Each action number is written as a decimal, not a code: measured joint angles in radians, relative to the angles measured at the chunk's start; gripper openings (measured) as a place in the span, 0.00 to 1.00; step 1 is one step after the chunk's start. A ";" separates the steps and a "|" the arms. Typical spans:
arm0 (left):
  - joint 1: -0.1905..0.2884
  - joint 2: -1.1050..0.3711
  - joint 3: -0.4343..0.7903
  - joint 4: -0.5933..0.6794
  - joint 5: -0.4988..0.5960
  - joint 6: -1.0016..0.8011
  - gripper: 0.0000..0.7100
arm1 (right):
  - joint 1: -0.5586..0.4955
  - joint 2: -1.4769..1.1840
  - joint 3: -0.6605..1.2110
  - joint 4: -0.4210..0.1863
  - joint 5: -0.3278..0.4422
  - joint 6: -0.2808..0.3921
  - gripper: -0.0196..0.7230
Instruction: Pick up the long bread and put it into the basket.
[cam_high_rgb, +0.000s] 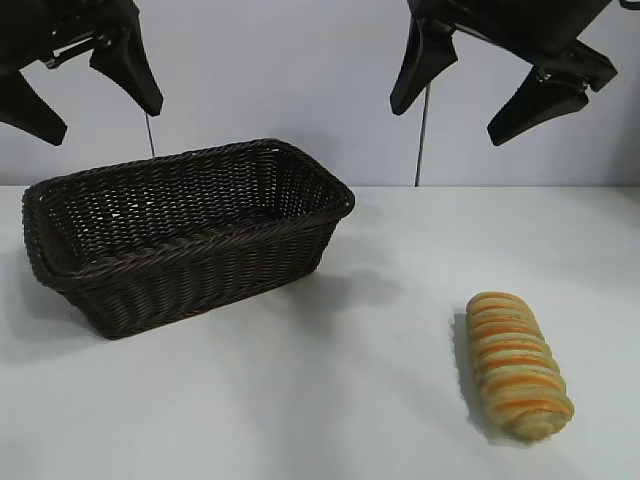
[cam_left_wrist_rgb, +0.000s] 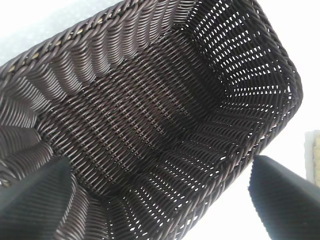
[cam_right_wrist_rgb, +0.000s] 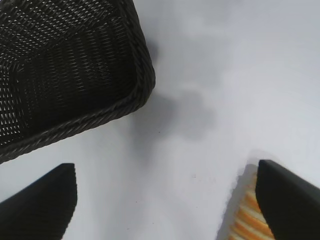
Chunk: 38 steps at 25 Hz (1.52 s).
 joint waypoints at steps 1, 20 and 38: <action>0.000 0.000 0.000 0.000 0.000 0.000 0.98 | 0.000 0.000 0.000 0.000 0.000 0.000 0.96; 0.000 0.000 0.000 0.000 -0.027 0.000 0.98 | 0.000 0.000 0.000 0.000 0.000 0.000 0.96; 0.101 0.000 0.083 0.183 0.003 -0.257 0.98 | 0.000 0.000 0.000 -0.001 0.005 0.000 0.96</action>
